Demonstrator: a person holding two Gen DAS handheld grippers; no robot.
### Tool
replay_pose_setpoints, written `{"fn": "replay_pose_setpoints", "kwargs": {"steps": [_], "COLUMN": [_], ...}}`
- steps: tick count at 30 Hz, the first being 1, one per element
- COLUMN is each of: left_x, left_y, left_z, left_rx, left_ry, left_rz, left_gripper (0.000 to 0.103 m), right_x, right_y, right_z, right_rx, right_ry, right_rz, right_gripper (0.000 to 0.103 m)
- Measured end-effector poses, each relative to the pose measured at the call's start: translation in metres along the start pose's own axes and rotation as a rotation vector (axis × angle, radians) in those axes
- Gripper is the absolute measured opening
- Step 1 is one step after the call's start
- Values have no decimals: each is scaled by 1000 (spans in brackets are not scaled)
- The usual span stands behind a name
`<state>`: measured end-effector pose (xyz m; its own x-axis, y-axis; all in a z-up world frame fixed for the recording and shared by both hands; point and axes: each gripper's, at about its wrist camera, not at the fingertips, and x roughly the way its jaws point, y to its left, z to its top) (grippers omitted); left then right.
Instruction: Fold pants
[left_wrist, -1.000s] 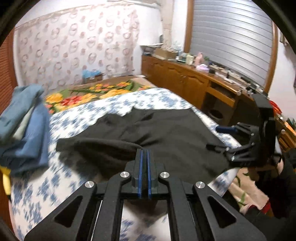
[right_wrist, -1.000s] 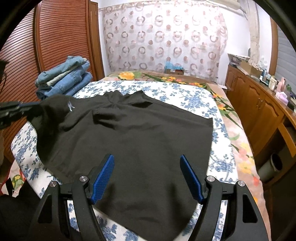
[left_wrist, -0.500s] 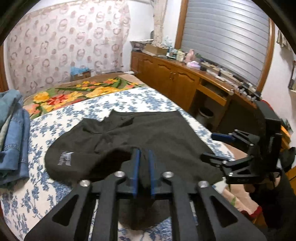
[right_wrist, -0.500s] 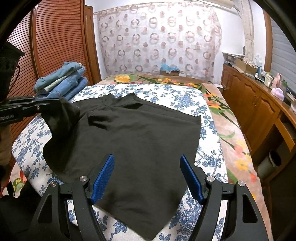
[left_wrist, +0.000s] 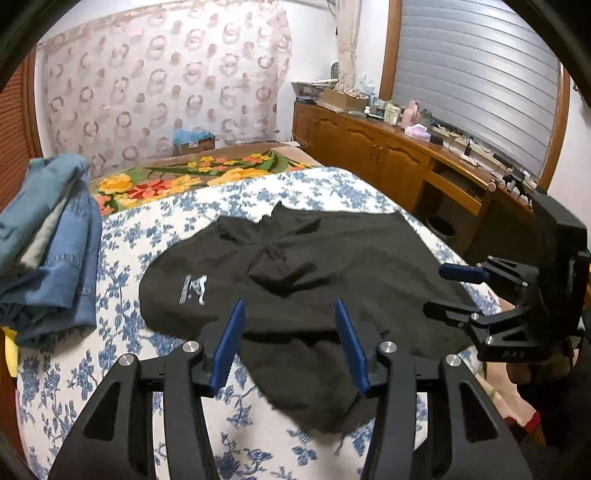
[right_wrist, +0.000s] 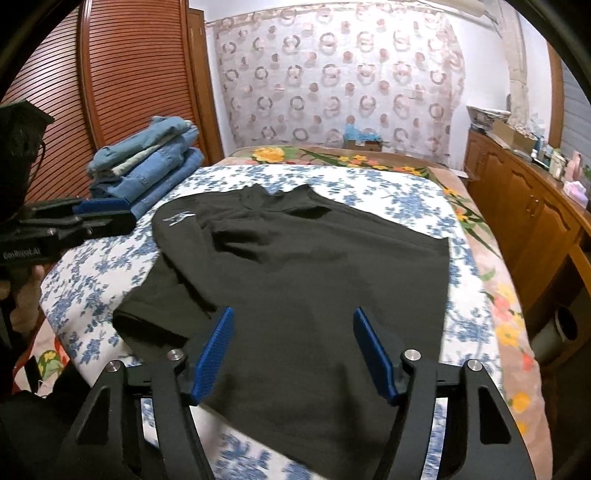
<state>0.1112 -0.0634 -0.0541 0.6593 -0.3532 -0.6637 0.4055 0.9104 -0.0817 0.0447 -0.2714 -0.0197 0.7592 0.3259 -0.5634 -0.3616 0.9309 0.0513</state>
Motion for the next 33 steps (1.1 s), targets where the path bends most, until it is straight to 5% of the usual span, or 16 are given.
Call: {"fn": "replay_pose_setpoints", "kwargs": {"steps": [1, 2, 3, 16, 21, 25, 33], "left_x": [2, 3, 4, 17, 19, 20, 20], "left_y": [2, 4, 5, 27, 27, 23, 14], "left_z": [-2, -6, -9, -37, -42, -44, -39], "left_rx": [-4, -7, -7, -43, -47, -39, -22], "left_ry": [7, 10, 6, 58, 75, 79, 76], "left_rz": [-2, -4, -3, 63, 63, 59, 47], "left_gripper": [63, 84, 86, 86, 86, 86, 86], "right_x": [2, 5, 7, 53, 61, 55, 23], "right_y": [2, 5, 7, 22, 22, 19, 16], "right_z": [1, 1, 1, 4, 4, 7, 12], "right_rx": [-1, -3, -6, -41, -38, -24, -14], "right_ry": [2, 3, 6, 90, 105, 72, -38], "right_rz": [9, 19, 29, 145, 121, 127, 107], "right_gripper": [64, 62, 58, 26, 12, 2, 1]}}
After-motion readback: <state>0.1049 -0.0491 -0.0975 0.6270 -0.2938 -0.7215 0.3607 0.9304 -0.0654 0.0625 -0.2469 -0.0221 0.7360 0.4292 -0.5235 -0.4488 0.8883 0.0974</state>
